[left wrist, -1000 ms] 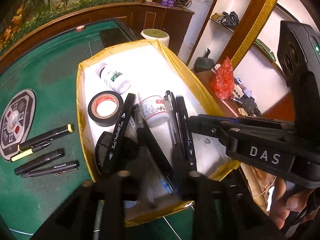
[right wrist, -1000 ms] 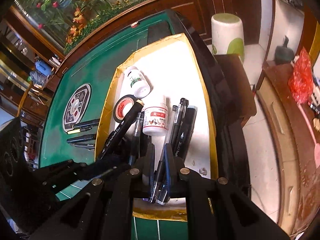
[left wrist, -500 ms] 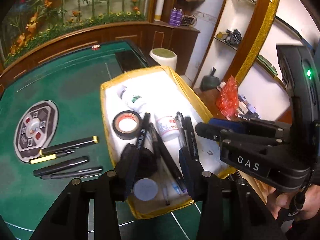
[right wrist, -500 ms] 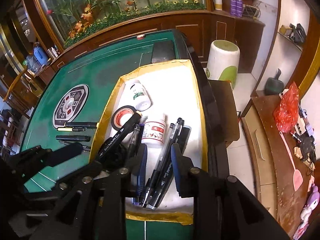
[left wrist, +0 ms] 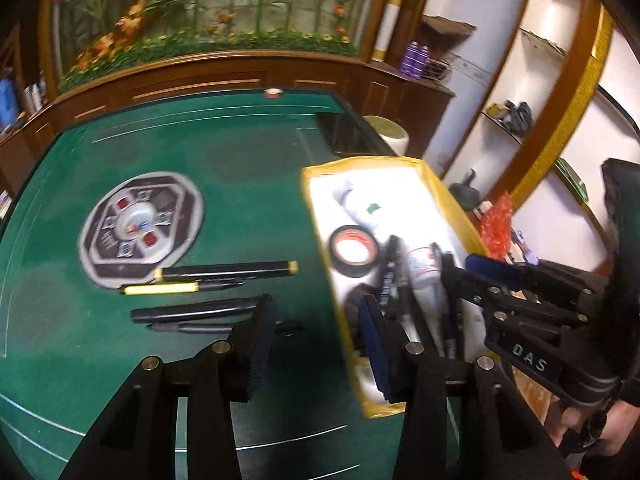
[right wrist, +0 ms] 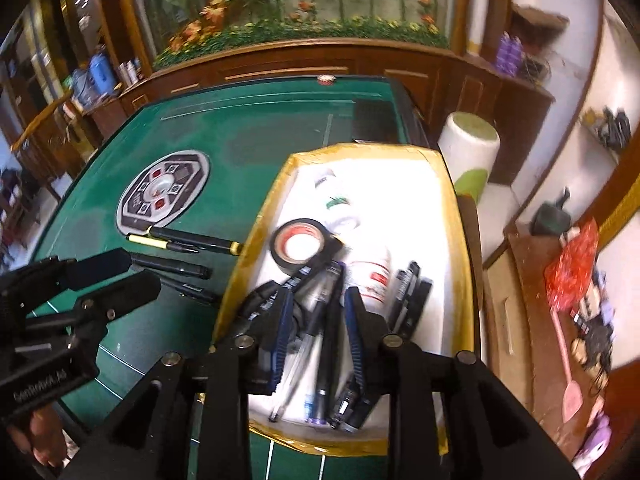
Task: Organize rigid objects
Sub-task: 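Lower both clear pens into the white tray and open both tools, then move the right tool back to the table and grasp a thick black marker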
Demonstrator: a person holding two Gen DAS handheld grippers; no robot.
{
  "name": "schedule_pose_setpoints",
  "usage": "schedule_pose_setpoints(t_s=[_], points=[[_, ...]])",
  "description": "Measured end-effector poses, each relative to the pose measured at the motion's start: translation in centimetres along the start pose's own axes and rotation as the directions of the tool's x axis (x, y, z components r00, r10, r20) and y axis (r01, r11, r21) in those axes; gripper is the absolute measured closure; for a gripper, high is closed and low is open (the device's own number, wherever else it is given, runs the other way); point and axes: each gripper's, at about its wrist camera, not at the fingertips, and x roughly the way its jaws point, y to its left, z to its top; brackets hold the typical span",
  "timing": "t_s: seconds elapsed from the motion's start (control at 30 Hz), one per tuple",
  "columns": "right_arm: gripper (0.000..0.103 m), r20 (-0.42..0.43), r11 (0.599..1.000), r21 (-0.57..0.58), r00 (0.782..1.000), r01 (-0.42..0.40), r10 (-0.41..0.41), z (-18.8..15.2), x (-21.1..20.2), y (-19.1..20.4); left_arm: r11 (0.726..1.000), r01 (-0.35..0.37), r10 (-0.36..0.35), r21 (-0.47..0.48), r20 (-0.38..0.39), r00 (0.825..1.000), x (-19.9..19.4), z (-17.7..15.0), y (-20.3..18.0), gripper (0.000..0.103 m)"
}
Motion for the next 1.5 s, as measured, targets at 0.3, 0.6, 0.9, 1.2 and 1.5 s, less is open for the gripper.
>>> schedule_pose_setpoints(t_s=[0.3, 0.6, 0.9, 1.2, 1.5], points=[[0.071, 0.015, 0.991, -0.133, 0.999, -0.035, 0.037, 0.8, 0.4, 5.4, 0.994, -0.038, 0.037, -0.098, -0.014, 0.999, -0.4, -1.4, 5.2, 0.058], [0.07, -0.123, 0.965, -0.096, 0.965, -0.243, 0.23, 2.5, 3.7, 8.2, 0.969, -0.111, 0.101, -0.221, -0.057, 0.993, -0.6, -3.9, 10.9, 0.057], [0.068, -0.281, 0.944, -0.074, 0.915, -0.321, 0.289, 6.6, 11.0, 11.5, 0.943, -0.161, 0.135, -0.291, -0.11, 0.985, -0.9, -6.4, 15.3, 0.057], [0.068, -0.361, 0.944, -0.053, 0.888, -0.326, 0.286, 7.5, 16.1, 11.2, 0.933, -0.161, 0.13, -0.32, -0.118, 0.985, -1.0, -6.8, 17.2, 0.057], [0.084, -0.445, 0.931, 0.024, 0.831, -0.363, 0.335, 4.0, 15.0, 13.1, 0.934, -0.146, 0.107, -0.326, -0.134, 0.985, -0.9, -7.1, 17.8, 0.057]])
